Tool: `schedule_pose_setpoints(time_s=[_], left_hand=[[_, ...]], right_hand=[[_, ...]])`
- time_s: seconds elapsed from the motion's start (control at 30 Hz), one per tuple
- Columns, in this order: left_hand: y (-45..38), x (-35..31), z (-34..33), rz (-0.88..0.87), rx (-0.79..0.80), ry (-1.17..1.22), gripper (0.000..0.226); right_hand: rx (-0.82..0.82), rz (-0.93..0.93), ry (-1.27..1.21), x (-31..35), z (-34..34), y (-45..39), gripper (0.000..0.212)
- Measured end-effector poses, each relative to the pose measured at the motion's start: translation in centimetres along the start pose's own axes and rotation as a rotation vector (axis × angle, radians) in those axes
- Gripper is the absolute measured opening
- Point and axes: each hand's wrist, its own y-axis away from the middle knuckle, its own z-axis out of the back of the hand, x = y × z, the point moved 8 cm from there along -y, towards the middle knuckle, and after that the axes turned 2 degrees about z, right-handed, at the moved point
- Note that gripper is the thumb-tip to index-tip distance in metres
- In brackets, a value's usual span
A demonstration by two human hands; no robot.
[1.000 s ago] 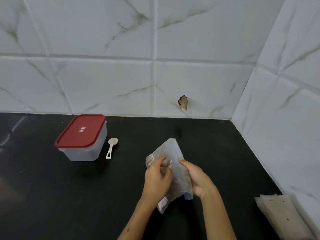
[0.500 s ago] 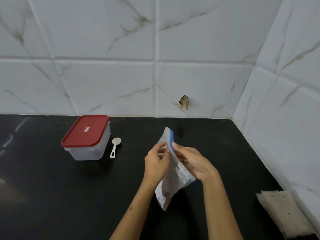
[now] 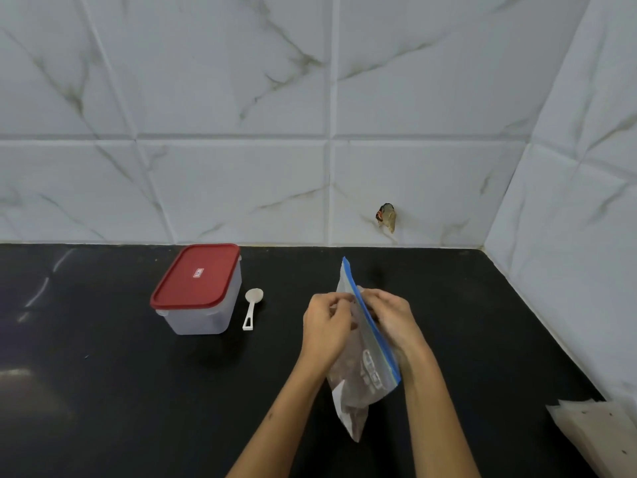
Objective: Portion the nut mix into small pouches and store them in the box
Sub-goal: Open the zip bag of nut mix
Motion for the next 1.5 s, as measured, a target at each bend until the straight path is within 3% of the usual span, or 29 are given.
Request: schedule_pose_setpoints(time_s=[0.5,0.73,0.93,1.07,1.27,1.5], left_hand=[[-1.4,1.4,2.0,0.163,0.039,0.305,0.015],[-2.6,1.1,2.7,0.102,-0.006,0.103,0.015],[-2.7,1.3,2.3,0.108,0.033,0.067,0.015],[-2.8,1.3,2.0,0.127,0.052,0.027,0.031],[-2.5,0.4,2.2,0.023,0.116,-0.073,0.032],[-2.2,-0.8,3.0,-0.069,-0.003,-0.248,0.026]], right_hand=[[-0.104,0.131,-0.021,0.7,-1.6,0.9,0.015],[-0.192,0.242,0.331,2.6,-1.9,0.6,0.012],[-0.176,0.196,0.359,1.7,-2.3,-0.1,0.019],[-0.143,0.202,0.363,1.5,-2.8,0.1,0.019],[-0.078,0.249,0.375,1.9,-3.4,0.3,0.021],[-0.187,0.355,0.53,3.3,-3.1,1.3,0.014]])
